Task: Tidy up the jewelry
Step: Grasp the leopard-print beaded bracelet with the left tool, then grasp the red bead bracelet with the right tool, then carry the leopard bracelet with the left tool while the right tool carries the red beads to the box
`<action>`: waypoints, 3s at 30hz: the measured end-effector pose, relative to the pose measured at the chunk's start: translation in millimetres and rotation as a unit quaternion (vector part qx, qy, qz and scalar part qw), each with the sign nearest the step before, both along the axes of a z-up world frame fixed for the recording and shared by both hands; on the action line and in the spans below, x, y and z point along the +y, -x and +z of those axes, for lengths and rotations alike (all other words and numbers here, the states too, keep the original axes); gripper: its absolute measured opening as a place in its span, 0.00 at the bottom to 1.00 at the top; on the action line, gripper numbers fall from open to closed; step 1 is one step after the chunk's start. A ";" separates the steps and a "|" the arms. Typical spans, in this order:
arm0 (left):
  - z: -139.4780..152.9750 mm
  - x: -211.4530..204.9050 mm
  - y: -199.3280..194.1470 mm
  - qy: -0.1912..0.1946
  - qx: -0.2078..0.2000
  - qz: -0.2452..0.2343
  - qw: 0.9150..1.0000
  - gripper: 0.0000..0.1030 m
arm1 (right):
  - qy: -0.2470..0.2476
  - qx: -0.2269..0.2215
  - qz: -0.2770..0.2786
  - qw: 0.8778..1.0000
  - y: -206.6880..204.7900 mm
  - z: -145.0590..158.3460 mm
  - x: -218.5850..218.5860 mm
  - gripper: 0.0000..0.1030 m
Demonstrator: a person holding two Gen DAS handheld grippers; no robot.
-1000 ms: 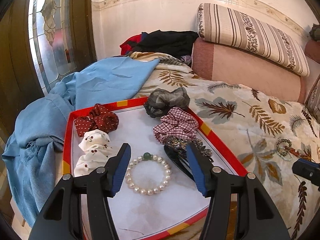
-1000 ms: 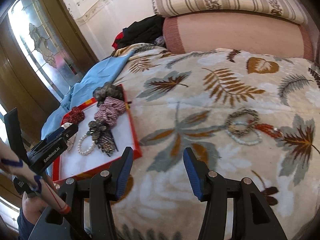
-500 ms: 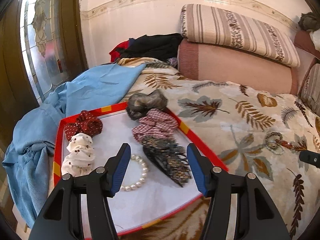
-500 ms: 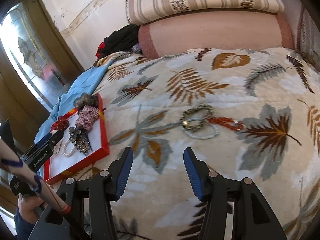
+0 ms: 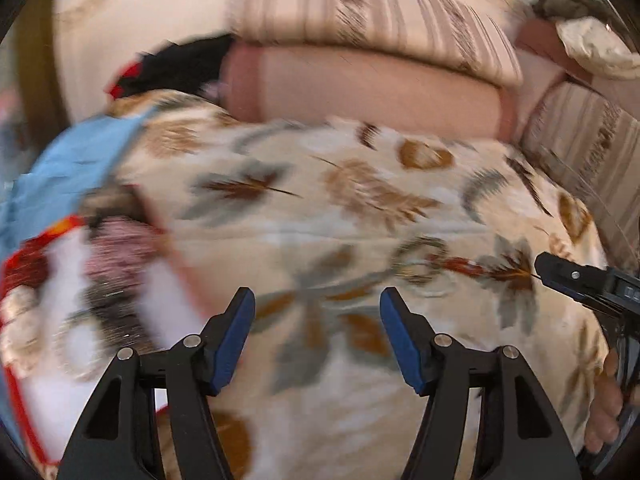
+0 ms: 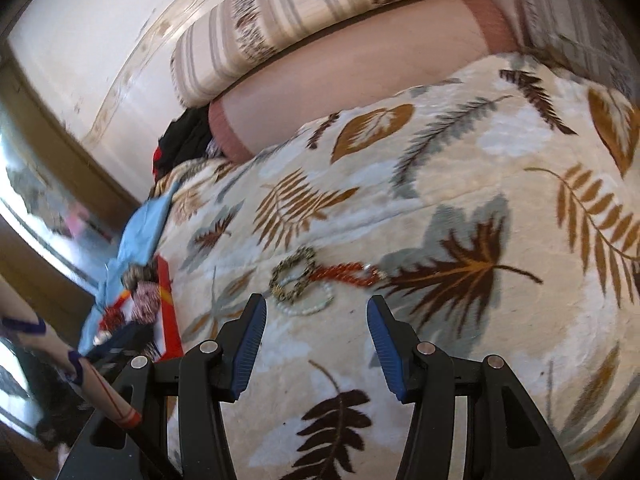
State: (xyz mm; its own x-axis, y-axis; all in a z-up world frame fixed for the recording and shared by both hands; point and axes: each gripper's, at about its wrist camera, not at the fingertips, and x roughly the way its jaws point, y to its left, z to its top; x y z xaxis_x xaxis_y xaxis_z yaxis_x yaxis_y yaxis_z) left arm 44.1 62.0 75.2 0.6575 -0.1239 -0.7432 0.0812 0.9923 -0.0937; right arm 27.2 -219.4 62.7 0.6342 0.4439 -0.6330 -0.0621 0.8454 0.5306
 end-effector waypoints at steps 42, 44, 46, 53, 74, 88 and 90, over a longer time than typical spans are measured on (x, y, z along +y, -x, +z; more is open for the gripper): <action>-19.5 -2.9 -8.2 0.009 -0.031 -0.019 0.999 0.06 | 0.137 0.043 0.039 0.989 -80.1 -64.1 36.7 0.17; -21.8 -4.5 -10.3 0.007 -0.031 -0.025 0.999 0.06 | 0.162 0.035 0.048 0.985 -78.2 -61.4 44.4 0.10; -22.2 -5.7 -11.0 0.002 -0.036 -0.026 0.999 0.06 | 0.169 0.034 0.053 0.984 -76.2 -58.4 46.7 0.09; -16.1 -5.3 -11.4 0.000 -0.054 -0.031 0.998 0.06 | 0.105 0.007 0.057 0.993 -59.8 -28.1 39.4 0.08; -16.5 -6.2 -9.3 -0.008 -0.059 -0.035 0.998 0.06 | 0.029 -0.040 0.080 0.996 -32.7 8.1 38.2 0.08; -16.0 -8.5 -8.2 -0.018 -0.065 -0.038 0.997 0.06 | 0.026 -0.041 0.087 0.995 -30.1 8.4 41.3 0.08; -14.8 -7.9 -7.3 -0.019 -0.067 -0.037 0.997 0.06 | 0.026 -0.042 0.091 0.995 -28.8 8.9 43.5 0.08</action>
